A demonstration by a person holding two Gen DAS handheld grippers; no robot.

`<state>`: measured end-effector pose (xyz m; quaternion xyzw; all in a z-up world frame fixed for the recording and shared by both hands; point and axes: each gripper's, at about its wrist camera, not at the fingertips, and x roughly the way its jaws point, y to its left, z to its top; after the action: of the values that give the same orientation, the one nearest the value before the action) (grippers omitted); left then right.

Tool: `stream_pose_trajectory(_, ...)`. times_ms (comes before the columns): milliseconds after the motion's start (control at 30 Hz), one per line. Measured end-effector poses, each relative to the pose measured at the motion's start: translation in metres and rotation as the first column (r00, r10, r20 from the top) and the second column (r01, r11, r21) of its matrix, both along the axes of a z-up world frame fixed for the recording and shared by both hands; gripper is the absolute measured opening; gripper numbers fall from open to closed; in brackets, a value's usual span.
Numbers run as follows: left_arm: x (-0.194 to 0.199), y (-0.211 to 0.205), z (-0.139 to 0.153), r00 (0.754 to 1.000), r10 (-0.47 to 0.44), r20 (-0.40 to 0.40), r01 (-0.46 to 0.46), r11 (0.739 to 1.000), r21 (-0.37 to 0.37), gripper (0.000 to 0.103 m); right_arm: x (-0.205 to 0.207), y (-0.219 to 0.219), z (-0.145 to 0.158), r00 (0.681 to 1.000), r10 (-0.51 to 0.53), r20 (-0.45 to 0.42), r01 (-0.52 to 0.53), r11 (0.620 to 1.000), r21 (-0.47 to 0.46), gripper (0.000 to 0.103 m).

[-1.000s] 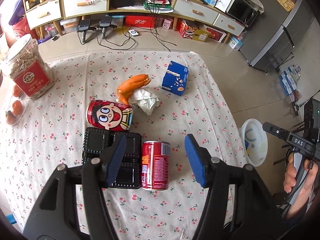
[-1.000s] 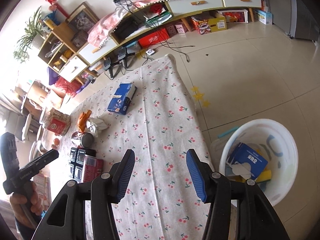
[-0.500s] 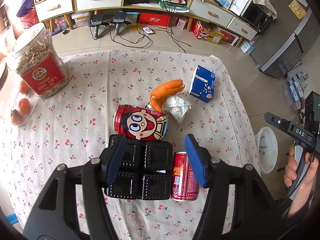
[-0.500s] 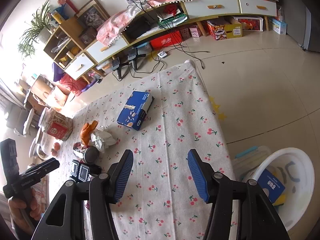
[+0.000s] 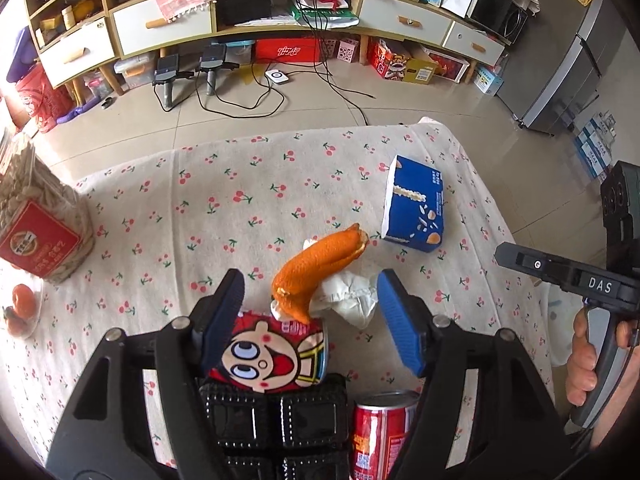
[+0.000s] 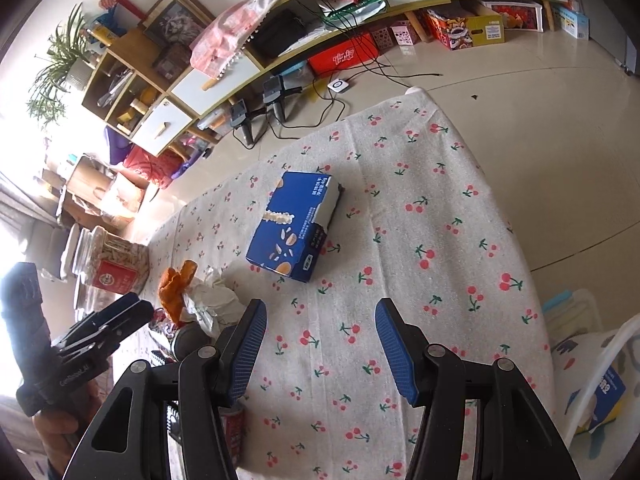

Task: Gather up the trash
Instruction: 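Move both grippers back to the table toward the orange glove and white bag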

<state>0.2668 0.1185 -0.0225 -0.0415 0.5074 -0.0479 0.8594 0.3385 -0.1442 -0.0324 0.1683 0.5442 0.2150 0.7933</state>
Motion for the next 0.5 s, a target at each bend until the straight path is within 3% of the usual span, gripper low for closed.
stream_pose_trajectory(67, 0.006, 0.0, -0.004, 1.0, -0.014, -0.003, 0.014, 1.0, -0.001, 0.069, 0.004, 0.009, -0.002, 1.0, 0.017, 0.002, -0.017, 1.0, 0.01, 0.058)
stream_pose_trajectory(133, 0.009, 0.003, -0.009, 1.0, -0.017, -0.014, 0.016, 0.999, -0.029, 0.06, 0.004, 0.023, -0.003, 0.999, 0.052, 0.015, -0.052, 0.999, 0.0, 0.058)
stream_pose_trajectory(200, 0.012, 0.007, -0.016, 0.998, -0.032, -0.047, 0.028, 0.996, -0.088, 0.028, 0.005, 0.04, -0.004, 0.994, 0.104, 0.032, -0.103, 0.995, -0.005, 0.058)
stream_pose_trajectory(233, 0.012, 0.01, -0.018, 0.998, -0.037, -0.056, 0.03, 0.994, -0.106, 0.022, 0.005, 0.05, -0.005, 0.99, 0.132, 0.045, -0.131, 0.991, -0.013, 0.058)
stream_pose_trajectory(500, 0.01, 0.019, -0.017, 0.998, -0.033, -0.059, 0.022, 0.984, -0.176, 0.015, 0.0, 0.106, -0.014, 0.953, 0.281, 0.112, -0.272, 0.958, -0.087, 0.058)
